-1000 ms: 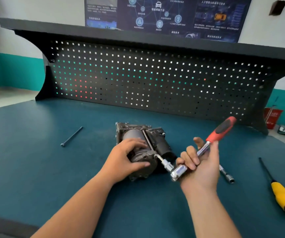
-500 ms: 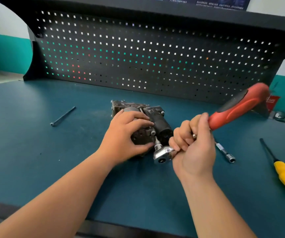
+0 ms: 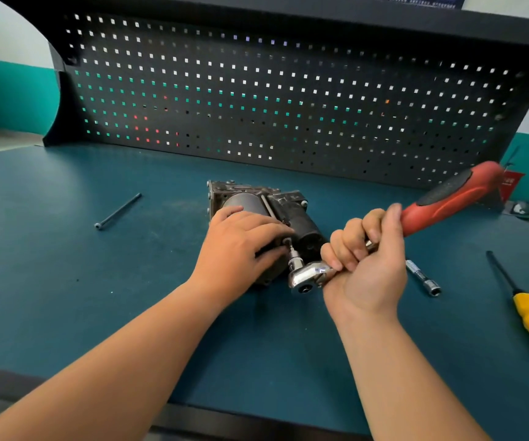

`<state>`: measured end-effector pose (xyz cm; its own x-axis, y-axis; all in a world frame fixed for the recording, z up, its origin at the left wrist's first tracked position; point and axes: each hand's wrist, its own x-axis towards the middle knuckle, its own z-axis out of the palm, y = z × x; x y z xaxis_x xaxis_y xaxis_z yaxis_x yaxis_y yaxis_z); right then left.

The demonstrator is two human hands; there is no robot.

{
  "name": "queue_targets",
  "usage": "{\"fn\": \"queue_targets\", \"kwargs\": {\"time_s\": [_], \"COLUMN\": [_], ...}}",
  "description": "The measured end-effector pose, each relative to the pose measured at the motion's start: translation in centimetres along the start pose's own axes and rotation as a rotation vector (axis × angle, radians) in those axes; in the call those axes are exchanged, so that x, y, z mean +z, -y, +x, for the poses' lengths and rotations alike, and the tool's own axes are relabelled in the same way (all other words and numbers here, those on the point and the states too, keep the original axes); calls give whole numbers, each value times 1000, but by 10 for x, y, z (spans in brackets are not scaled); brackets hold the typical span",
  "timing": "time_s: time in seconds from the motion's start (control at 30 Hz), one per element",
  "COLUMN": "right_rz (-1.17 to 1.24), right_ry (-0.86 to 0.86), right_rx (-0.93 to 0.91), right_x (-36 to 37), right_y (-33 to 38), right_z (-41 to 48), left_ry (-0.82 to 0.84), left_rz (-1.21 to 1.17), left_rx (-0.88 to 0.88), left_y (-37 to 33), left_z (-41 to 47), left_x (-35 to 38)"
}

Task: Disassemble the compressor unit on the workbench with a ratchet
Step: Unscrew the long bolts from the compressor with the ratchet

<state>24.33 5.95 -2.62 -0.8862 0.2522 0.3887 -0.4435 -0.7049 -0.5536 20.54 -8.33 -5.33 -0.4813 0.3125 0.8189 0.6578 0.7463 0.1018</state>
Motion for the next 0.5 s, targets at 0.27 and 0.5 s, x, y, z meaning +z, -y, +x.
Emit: {"fn": "queue_targets", "kwargs": {"time_s": [0.27,0.5], "right_rz": [-14,221], "right_ry": [38,-300], "right_rx": [-45,121], "right_x": [1,-7], "right_y": [-7,-6], "right_z": [-2,7], "left_ry": [-66,-97], "left_rz": [-64,-70], "left_rx": [86,75], "left_y": [-1,-1], "left_z": [1,-1], "left_x": [3,5]}}
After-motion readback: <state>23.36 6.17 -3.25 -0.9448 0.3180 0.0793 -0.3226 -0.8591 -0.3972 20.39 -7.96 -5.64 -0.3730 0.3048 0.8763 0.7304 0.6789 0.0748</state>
